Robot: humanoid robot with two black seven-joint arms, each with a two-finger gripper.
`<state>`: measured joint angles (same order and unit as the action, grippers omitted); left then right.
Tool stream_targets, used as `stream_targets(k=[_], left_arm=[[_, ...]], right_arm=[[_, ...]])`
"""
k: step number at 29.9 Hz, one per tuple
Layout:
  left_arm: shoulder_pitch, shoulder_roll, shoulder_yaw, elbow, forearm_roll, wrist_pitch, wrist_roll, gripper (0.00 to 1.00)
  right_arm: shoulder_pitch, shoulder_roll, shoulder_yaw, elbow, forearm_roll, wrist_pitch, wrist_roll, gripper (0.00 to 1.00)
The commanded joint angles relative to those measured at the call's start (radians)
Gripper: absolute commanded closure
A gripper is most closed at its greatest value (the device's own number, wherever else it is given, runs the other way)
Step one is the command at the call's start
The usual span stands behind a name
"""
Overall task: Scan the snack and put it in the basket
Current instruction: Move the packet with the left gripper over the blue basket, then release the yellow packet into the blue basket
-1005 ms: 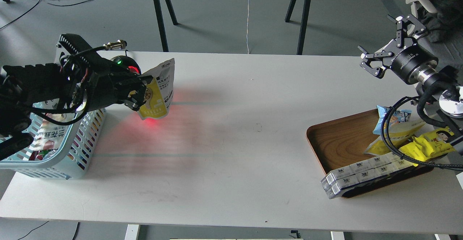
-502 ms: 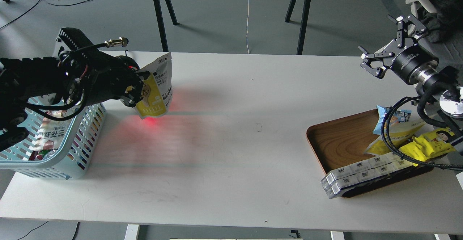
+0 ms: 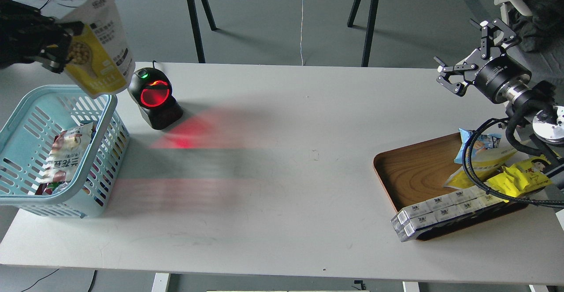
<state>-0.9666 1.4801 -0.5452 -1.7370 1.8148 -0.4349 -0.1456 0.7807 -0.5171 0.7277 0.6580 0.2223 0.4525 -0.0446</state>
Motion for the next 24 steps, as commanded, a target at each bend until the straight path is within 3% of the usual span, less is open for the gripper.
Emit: stream_targets(k=[1,5,17,24], left_arm=[[0.005,0.106,0.048,0.039,-0.077,0.042,-0.049,0.99],[0.003,0.164,0.158,0.092,-0.088,0.154,-0.086,0.99],[0.003,0.229,0.528,0.094,-0.117,0.465,-0.109,0.99],[0.005,0.218,0.662,0.091,-0.117,0.547,-0.115,0.99]], right_arm=[[0.000,0.000,-0.001,0.000,0.000,0.000,0.000,0.01],[0.000,0.002,-0.002,0.000,0.000,0.000,0.000,0.01],[0.000,0.005,-0.004,0.000,-0.001,-0.002,0.000,0.01],[0.000,0.005,-0.005,0.000,-0.003,-0.009,0.000,0.01]])
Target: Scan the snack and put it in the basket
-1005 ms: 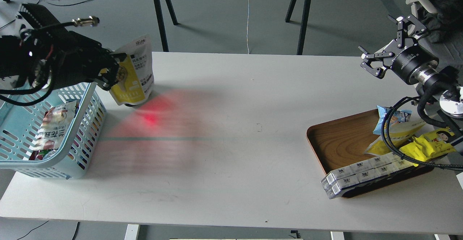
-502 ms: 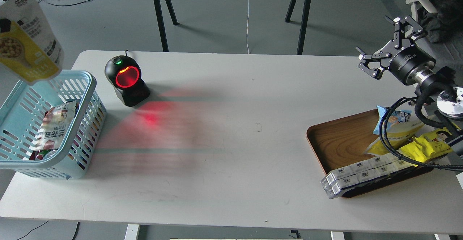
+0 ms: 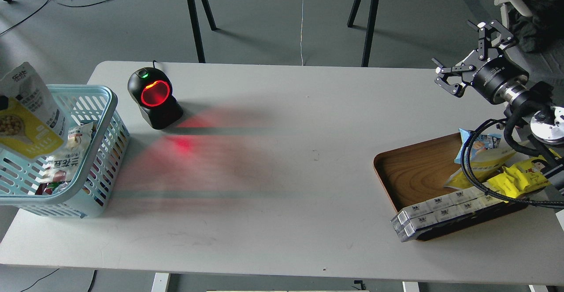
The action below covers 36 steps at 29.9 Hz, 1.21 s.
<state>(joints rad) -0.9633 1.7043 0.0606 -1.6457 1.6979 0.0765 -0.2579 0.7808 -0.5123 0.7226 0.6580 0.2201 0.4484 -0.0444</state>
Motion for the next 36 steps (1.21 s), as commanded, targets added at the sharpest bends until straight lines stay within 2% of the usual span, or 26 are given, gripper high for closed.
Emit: stream_targets(k=[1,5,10,16,18,19,22,23,29,36], left_arm=[[0.002,-0.006,0.076,0.000,0.000,0.051,-0.003,0.99],[0.002,-0.029,0.146,0.007,0.000,0.091,-0.009,0.99],[0.002,-0.037,0.160,0.009,-0.001,0.104,-0.012,0.98],[0.002,-0.037,0.162,0.010,0.000,0.114,-0.020,0.91],[0.002,-0.037,0.162,0.010,0.000,0.126,-0.020,0.78],[0.002,-0.037,0.162,0.010,0.000,0.131,-0.020,0.65],[0.000,-0.034,0.159,0.009,0.000,0.138,-0.023,0.12],[0.000,-0.031,0.156,0.007,0.000,0.140,-0.023,0.00],[-0.037,-0.019,0.095,0.007,-0.020,0.140,-0.024,0.00],[-0.066,-0.023,-0.102,0.052,-0.369,0.137,-0.021,0.00]], right_arm=[[-0.001,0.000,0.000,0.000,-0.001,-0.005,0.000,0.01],[-0.001,0.000,0.000,0.000,-0.001,-0.005,0.000,0.01],[-0.001,0.000,0.000,0.000,-0.001,-0.005,0.000,0.01],[-0.001,0.001,0.000,0.000,-0.001,-0.005,0.000,0.01],[0.000,0.001,0.000,0.002,-0.001,-0.005,0.000,0.01],[0.000,0.001,0.000,0.002,-0.001,-0.005,0.000,0.01],[0.000,0.003,0.001,0.002,-0.001,-0.005,0.000,0.01],[0.000,0.003,0.001,0.002,-0.001,-0.007,0.000,0.01],[0.003,0.009,0.005,0.003,-0.001,-0.007,-0.002,0.01],[0.023,0.009,0.008,0.003,0.001,-0.010,-0.005,0.01]])
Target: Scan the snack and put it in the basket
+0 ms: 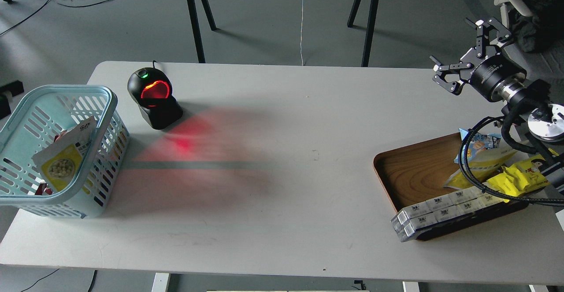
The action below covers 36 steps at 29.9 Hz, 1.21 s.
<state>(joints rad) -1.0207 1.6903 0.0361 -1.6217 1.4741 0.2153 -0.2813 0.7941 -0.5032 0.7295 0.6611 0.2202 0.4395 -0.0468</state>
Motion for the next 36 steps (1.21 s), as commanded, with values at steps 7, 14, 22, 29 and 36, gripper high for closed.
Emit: stream_targets(k=[7,14,22,29,36], left_arm=[[-0.010,-0.127,-0.189,0.118,-0.602,-0.004,0.007,0.00],[-0.010,-0.337,-0.222,0.221,-0.990,-0.010,0.002,0.00],[-0.007,-0.696,-0.390,0.449,-1.374,-0.166,0.002,0.00],[0.005,-1.015,-0.492,0.745,-1.558,-0.373,0.014,0.00],[0.017,-1.198,-0.556,0.893,-1.650,-0.421,0.045,0.00]], right_arm=[[0.034,0.012,0.005,0.018,0.001,-0.025,-0.002,0.01],[0.056,0.023,0.030,0.050,0.002,-0.068,0.007,0.01],[0.048,0.028,0.110,0.075,0.002,-0.073,0.005,0.01],[-0.006,-0.011,0.125,0.140,0.004,-0.073,0.005,0.01],[-0.030,-0.040,0.169,0.150,0.007,-0.073,0.005,0.01]])
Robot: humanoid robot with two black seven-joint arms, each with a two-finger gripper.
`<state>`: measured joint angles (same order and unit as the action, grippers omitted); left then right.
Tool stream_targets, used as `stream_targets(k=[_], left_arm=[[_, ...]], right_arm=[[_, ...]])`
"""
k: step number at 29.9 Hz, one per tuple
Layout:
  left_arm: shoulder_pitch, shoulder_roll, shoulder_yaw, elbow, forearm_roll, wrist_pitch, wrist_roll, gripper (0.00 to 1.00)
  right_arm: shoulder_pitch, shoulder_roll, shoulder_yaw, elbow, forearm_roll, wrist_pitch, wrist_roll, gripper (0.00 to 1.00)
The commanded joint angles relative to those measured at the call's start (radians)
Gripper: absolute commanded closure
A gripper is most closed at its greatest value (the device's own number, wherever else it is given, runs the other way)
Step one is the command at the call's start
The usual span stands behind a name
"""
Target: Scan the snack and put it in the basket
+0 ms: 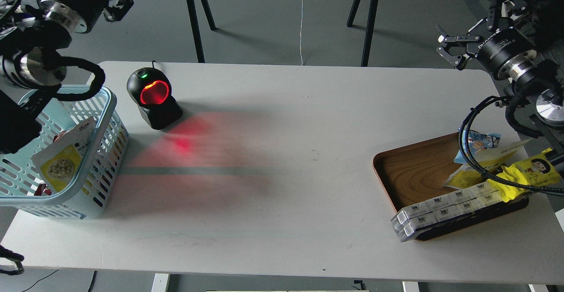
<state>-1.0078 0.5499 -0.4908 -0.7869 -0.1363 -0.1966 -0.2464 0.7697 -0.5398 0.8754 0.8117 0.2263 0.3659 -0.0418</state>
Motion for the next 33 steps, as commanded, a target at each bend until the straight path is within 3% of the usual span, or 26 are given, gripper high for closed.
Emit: stream_targets(k=[1,4,6,33], left_arm=[[0.005,-0.079,-0.046,0.086,-0.052,-0.012,0.019,0.00],[0.003,-0.119,-0.118,0.107,-0.080,-0.026,0.068,0.00],[0.006,-0.129,-0.167,0.118,-0.085,-0.024,0.075,0.00],[0.040,-0.143,-0.172,0.115,-0.080,-0.035,0.064,0.00]], right_arm=[[-0.009,-0.002,0.027,-0.003,0.001,0.001,0.000,0.01],[-0.010,0.003,0.030,-0.003,-0.001,0.001,0.000,0.01],[-0.010,0.011,0.031,-0.006,-0.002,-0.001,0.000,0.01],[-0.007,0.029,0.031,-0.016,-0.004,-0.016,0.000,0.01]])
